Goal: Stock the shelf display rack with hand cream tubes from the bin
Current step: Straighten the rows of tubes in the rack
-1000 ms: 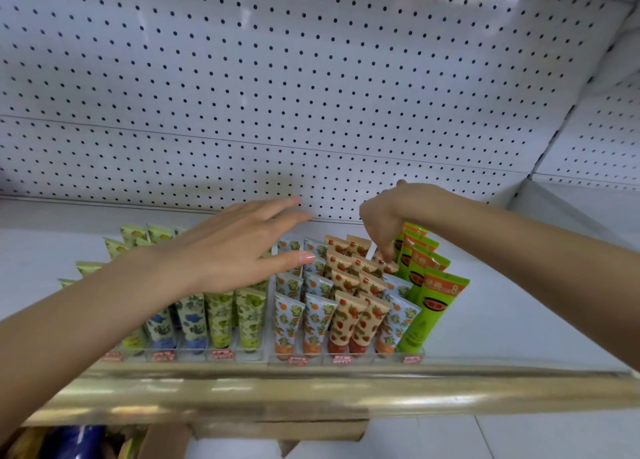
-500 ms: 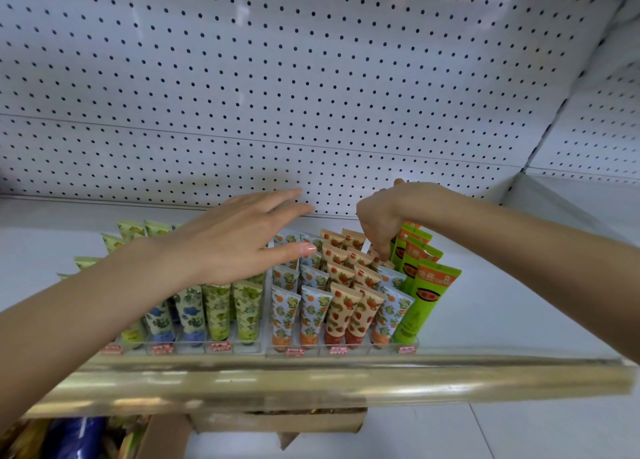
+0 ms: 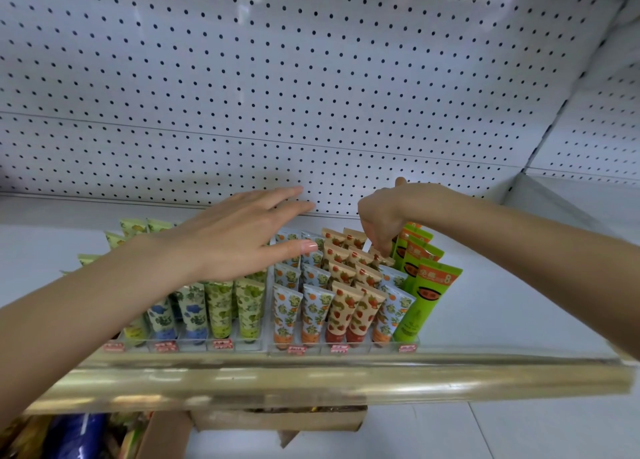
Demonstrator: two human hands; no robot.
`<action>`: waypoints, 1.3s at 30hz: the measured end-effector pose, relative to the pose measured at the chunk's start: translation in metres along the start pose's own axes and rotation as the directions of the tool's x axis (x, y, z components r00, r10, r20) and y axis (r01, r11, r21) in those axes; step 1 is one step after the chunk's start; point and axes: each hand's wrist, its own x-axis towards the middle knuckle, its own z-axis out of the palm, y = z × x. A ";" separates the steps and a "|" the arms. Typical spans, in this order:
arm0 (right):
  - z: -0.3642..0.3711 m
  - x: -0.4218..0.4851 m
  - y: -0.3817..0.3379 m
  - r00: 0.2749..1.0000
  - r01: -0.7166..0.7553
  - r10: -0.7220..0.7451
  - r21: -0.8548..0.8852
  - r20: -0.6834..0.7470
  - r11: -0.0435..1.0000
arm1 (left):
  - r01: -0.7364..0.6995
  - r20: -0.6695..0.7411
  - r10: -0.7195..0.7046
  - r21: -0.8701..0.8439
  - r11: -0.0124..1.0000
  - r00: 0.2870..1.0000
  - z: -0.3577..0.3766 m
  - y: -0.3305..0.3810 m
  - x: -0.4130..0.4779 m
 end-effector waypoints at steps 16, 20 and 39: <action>-0.006 0.004 0.024 0.995 0.098 -0.103 0.219 0.010 0.971 | 0.005 0.024 -0.004 -0.026 1.000 1.000 0.007 0.000 0.013; -0.001 0.013 0.031 0.989 0.130 -0.143 0.259 0.033 0.957 | -0.009 0.025 0.010 -0.034 0.999 1.000 0.013 0.002 0.021; 0.033 0.074 0.096 0.971 -0.182 -0.018 0.782 0.240 0.596 | -0.043 0.000 0.043 -0.065 0.997 0.999 0.027 -0.004 0.038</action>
